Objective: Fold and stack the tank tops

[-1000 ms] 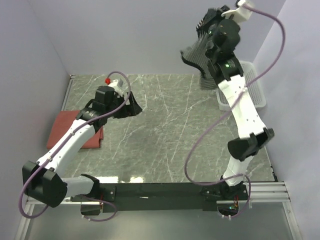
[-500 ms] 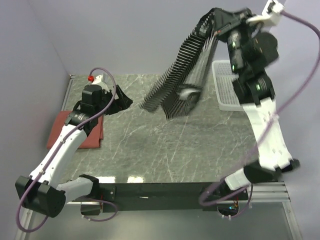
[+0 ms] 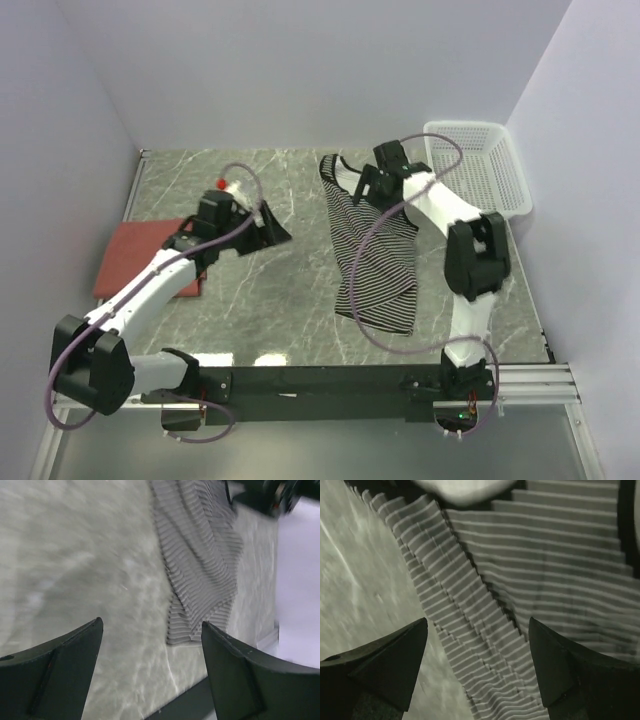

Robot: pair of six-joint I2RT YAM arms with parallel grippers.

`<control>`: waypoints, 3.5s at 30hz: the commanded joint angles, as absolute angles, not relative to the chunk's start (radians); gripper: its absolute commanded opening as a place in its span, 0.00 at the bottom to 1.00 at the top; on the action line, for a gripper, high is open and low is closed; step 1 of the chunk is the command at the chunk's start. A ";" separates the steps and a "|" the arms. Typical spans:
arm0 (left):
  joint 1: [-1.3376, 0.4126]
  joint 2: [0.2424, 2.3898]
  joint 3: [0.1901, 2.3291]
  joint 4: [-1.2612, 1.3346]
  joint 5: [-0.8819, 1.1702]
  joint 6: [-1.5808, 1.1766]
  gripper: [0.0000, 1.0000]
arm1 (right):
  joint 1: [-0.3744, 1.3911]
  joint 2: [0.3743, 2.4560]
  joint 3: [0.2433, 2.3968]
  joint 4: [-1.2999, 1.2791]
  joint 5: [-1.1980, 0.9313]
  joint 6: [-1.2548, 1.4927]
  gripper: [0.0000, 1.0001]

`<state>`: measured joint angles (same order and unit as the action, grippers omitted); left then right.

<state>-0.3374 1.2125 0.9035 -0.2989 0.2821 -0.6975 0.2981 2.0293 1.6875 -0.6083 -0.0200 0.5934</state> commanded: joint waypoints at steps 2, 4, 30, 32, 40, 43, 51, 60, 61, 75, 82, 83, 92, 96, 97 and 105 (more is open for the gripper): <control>-0.501 1.255 0.899 -0.158 0.382 -0.709 0.86 | 0.316 1.574 1.516 -0.468 0.173 0.610 0.87; -0.595 1.307 0.942 -0.169 0.341 -0.707 0.86 | 0.321 1.425 1.345 -0.457 0.236 0.653 0.85; -1.092 2.312 1.985 -0.600 -0.242 -0.709 0.67 | 0.158 0.477 0.568 -0.686 0.117 0.908 0.67; -1.095 2.313 1.983 -0.577 -0.252 -0.721 0.67 | 0.156 0.485 0.558 -0.683 0.115 0.899 0.66; -1.106 2.253 1.943 -0.474 -0.252 -0.791 0.64 | 0.158 0.451 0.522 -0.684 0.147 0.871 0.66; -1.120 2.286 2.005 -0.498 -0.294 -0.811 0.63 | 0.156 0.439 0.534 -0.690 0.150 0.871 0.66; -1.135 2.376 2.080 -0.536 -0.390 -0.903 0.64 | 0.158 0.423 0.552 -0.692 0.140 0.871 0.66; -1.140 2.419 2.091 -0.551 -0.405 -0.940 0.60 | 0.155 0.416 0.531 -0.678 0.118 0.870 0.66; -1.140 2.422 2.092 -0.548 -0.408 -0.940 0.60 | 0.158 0.417 0.531 -0.677 0.118 0.870 0.66; -1.138 2.347 2.000 -0.496 -0.408 -0.960 0.15 | 0.158 0.408 0.496 -0.663 0.118 0.871 0.66; -1.075 2.136 1.771 -0.388 -0.367 -1.014 0.00 | 0.156 0.466 0.494 -0.658 0.089 0.861 0.67; -1.046 2.059 1.673 -0.368 -0.359 -1.037 0.01 | 0.158 0.488 0.491 -0.654 0.081 0.858 0.67; -0.847 1.537 1.049 -0.242 -0.318 -1.150 0.01 | 0.178 0.626 0.382 -0.600 -0.063 0.841 0.64; -0.721 1.287 0.758 -0.229 -0.275 -1.222 0.00 | 0.288 0.664 0.353 -0.614 -0.029 0.894 0.63; -0.704 1.248 0.714 -0.233 -0.267 -1.235 0.01 | 0.307 0.670 0.350 -0.617 -0.025 0.905 0.63; -0.535 1.060 0.515 -0.301 -0.213 -1.232 0.43 | 0.437 0.767 0.324 -0.695 -0.015 0.976 0.61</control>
